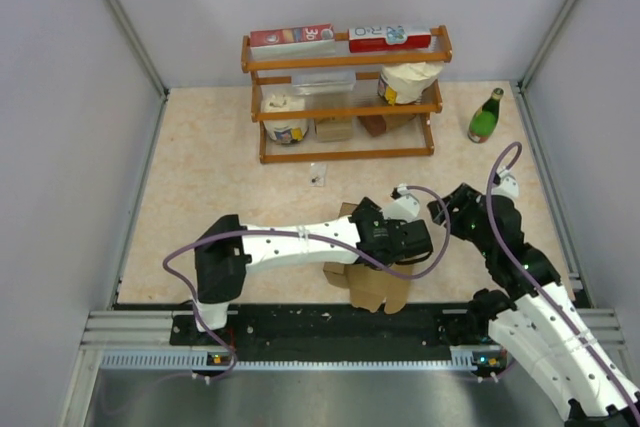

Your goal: Fold the paper box

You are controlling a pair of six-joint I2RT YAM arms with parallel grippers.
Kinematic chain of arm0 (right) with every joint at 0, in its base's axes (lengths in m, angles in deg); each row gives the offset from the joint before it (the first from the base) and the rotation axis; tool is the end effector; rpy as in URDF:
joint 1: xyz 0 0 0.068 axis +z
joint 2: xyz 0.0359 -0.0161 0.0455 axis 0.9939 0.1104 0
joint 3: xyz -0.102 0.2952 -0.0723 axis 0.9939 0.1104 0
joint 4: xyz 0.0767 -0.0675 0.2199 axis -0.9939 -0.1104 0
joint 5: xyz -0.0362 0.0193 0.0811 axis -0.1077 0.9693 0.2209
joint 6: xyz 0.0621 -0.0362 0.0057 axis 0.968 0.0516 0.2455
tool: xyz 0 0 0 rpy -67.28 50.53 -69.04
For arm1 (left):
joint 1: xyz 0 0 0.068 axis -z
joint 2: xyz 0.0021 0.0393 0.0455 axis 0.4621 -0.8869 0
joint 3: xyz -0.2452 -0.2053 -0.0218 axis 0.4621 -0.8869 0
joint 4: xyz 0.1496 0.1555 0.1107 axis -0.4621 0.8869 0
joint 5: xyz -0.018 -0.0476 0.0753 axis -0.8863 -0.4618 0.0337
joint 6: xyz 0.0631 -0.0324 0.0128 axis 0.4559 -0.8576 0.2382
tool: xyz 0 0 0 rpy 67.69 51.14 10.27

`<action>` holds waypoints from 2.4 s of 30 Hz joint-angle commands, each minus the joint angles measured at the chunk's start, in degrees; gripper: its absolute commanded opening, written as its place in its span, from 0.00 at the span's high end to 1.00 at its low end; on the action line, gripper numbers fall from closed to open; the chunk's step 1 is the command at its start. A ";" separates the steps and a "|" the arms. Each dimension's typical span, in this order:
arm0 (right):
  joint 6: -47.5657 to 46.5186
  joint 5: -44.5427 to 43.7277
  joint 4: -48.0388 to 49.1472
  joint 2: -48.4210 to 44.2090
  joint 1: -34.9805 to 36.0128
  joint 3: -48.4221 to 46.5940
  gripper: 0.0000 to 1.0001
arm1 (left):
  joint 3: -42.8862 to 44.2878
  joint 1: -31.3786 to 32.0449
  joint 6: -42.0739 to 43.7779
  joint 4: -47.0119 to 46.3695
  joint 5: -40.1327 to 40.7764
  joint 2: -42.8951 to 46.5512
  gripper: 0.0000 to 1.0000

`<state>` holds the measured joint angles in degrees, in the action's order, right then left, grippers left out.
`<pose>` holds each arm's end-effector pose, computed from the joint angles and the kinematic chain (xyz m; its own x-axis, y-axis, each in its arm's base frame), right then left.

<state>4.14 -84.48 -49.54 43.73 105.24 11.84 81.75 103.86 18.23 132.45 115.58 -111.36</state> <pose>0.0884 0.0249 0.2717 -0.4757 0.5462 -0.6895 0.1318 0.8192 0.5581 0.1262 -0.3594 0.2921 -0.5777 0.5902 -0.5639 0.4710 0.8052 0.3603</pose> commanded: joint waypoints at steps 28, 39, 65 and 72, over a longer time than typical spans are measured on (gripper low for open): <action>-0.24 0.53 0.45 -0.05 -2.42 -2.77 0.43 | -0.78 -0.13 -3.92 8.51 11.33 -7.94 0.60; -5.68 6.06 3.88 6.44 -2.42 -7.94 0.44 | -9.30 -2.50 -3.13 2.46 9.50 -3.11 0.80; -24.15 27.61 5.38 58.99 3.02 -48.10 0.41 | -40.06 -10.50 5.22 -31.03 -6.23 20.44 0.84; -22.65 26.37 5.03 75.95 5.92 -59.53 0.39 | -45.07 -15.33 5.75 -35.69 -9.66 24.84 0.84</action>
<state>-18.57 -57.57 -44.63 113.06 109.73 -41.14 38.67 90.65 23.06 102.77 108.63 -90.29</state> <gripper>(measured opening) 0.612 0.161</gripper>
